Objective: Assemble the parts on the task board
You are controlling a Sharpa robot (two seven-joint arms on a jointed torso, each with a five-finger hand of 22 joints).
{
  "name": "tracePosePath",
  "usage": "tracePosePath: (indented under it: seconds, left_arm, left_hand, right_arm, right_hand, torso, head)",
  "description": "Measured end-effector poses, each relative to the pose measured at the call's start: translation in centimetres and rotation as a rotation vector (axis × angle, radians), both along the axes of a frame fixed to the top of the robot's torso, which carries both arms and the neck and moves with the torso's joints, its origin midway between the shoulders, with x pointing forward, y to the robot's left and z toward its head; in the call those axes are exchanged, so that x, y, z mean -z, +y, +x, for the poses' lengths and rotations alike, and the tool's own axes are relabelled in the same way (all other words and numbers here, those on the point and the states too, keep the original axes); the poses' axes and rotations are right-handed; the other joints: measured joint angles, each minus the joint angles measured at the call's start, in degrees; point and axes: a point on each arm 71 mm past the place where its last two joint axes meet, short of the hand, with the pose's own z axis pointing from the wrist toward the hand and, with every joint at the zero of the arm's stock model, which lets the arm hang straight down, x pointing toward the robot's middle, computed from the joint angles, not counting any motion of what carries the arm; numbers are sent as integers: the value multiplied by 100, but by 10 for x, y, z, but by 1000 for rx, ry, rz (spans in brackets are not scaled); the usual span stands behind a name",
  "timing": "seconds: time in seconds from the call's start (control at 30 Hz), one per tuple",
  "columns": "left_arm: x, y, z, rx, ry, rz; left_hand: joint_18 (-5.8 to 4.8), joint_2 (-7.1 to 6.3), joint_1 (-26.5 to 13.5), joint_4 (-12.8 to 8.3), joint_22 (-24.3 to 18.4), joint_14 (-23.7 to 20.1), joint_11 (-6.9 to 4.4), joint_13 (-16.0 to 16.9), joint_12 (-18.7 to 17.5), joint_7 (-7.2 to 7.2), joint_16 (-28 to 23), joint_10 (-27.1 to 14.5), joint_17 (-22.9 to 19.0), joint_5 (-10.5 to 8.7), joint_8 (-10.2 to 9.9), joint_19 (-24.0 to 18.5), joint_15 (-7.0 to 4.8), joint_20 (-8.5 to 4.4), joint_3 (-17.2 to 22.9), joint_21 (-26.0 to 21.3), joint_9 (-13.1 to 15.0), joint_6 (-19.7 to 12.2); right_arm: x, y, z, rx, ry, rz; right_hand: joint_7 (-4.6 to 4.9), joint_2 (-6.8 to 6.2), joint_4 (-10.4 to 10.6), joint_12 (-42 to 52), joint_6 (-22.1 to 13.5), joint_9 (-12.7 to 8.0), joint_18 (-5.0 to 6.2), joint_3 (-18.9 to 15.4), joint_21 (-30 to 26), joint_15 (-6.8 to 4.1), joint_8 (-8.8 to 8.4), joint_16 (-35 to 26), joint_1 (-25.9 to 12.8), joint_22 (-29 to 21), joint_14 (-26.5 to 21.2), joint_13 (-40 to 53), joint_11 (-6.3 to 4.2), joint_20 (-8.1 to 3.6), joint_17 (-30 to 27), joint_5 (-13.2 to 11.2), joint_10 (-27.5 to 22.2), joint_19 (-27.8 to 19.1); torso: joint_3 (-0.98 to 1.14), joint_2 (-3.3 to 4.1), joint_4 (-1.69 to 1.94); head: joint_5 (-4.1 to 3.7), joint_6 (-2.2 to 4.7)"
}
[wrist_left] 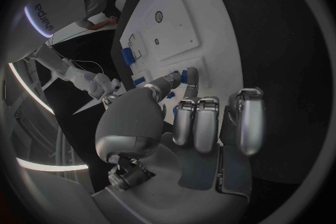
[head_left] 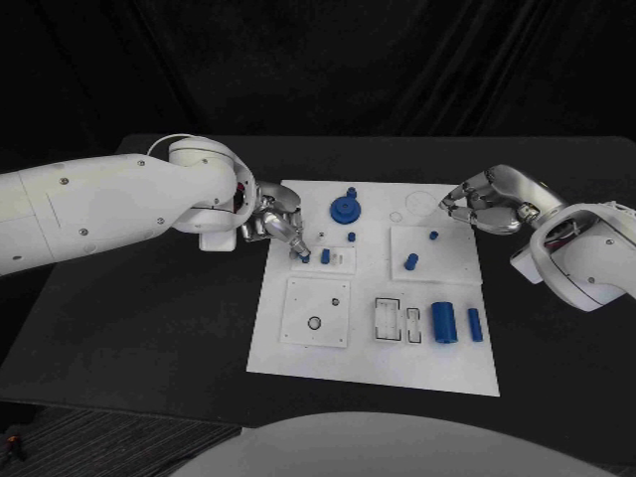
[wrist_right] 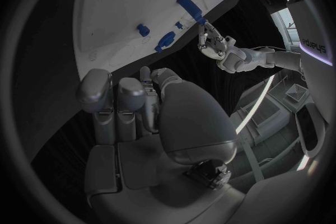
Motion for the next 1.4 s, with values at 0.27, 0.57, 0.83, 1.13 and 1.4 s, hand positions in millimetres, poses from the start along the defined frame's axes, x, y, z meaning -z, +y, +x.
tracePosePath:
  seconds: [0.27,0.57,0.83,1.13,1.4]
  left_arm:
    - [1,1,0,1,5,4]
    - [1,2,0,0,8,6]
    - [1,3,1,-3,7,7]
    - [1,3,1,-4,8,8]
    - [1,2,2,-1,10,10]
  left_hand:
    - [0,6,6,0,0,0,0,0,0,10,0,0,0,-1,0,0,0,0,0,0,-6,-8]
    - [0,19,19,15,0,0,0,0,0,17,0,0,0,-2,0,0,0,0,15,0,-7,5]
    - [0,80,-40,38,0,0,0,0,0,19,0,0,0,-7,0,0,0,0,39,-21,-14,8]
    - [0,146,-200,42,0,0,0,0,0,5,0,0,0,-270,-1,0,0,0,83,-21,-56,-7]
    - [0,176,-275,159,0,0,0,0,0,-7,0,0,0,-451,-21,0,0,0,-34,-21,-88,-18]
  right_arm:
    - [0,0,0,-1,2,-1]
    - [1,0,0,-2,5,-2]
    - [1,0,0,-3,7,-3]
    - [1,0,0,-4,10,-4]
    - [1,0,0,-4,13,-5]
  right_hand:
    - [0,-1,-31,-16,0,0,0,31,0,5,0,0,-1,0,-10,0,0,0,-11,0,0,0]
    - [0,-1,-31,-15,0,-1,0,31,0,6,0,0,-2,0,-11,0,1,0,-11,0,-1,0]
    - [0,-17,-31,-14,0,-1,0,31,0,7,0,0,-17,-1,-11,0,1,0,-11,0,-1,0]
    - [0,-17,-31,-4,0,4,0,31,0,7,0,0,-17,-1,-11,-1,1,0,-11,0,-1,0]
    - [0,-23,-31,-23,0,3,0,31,0,8,0,0,-23,4,-11,0,1,0,-10,0,-1,0]
  torso:
    - [0,0,0]
    - [1,0,1]
    - [1,0,2]
    - [1,0,2]
    - [2,0,1]
  head:
    - [2,0]
    - [12,0]
    - [7,0]
    - [8,0]
    - [1,0]
